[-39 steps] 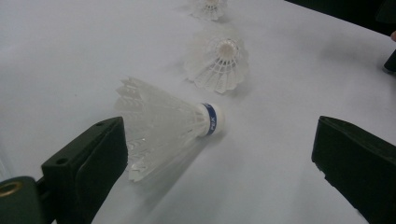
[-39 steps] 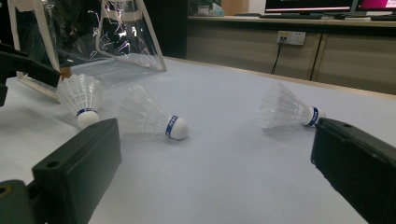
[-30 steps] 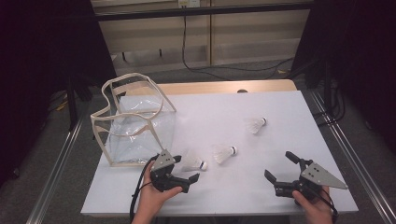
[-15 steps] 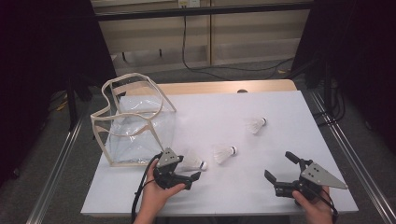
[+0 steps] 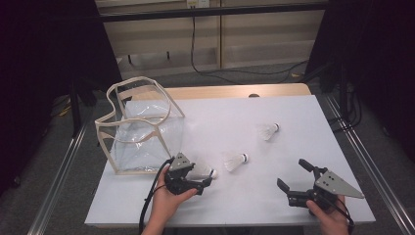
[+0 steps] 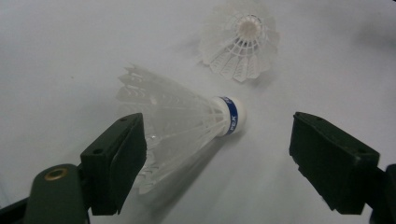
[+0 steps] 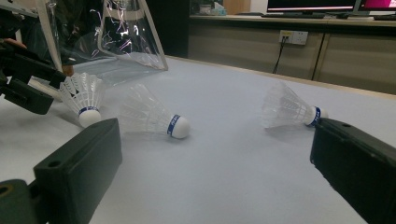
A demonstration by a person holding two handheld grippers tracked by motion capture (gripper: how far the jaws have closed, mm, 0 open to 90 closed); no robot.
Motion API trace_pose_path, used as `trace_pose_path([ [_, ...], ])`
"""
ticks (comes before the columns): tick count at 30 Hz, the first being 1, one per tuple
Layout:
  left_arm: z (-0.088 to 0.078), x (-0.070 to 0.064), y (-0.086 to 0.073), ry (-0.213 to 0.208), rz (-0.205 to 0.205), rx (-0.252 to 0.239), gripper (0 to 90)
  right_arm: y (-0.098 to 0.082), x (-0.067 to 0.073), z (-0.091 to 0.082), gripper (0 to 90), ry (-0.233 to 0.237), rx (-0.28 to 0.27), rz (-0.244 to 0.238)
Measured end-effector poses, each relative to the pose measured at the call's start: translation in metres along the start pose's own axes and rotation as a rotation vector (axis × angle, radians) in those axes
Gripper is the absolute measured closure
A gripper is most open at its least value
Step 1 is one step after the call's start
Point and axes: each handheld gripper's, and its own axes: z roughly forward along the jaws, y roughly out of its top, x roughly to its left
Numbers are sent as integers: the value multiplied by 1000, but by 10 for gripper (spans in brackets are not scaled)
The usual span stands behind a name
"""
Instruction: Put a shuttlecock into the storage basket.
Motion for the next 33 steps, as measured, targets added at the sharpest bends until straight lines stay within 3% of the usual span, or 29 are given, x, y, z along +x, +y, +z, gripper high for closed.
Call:
trace_pose_path([
  [3,2,2,0,14,1,18,213,0,0,0,20,0,1,1],
  [6,5,3,0,11,-15,22,236,0,0,0,20,0,0,3],
  [13,6,3,1,5,-11,34,307,0,0,0,20,1,-1,3],
  [33,6,5,1,-43,-44,52,527,0,0,-1,21,2,-3,1],
])
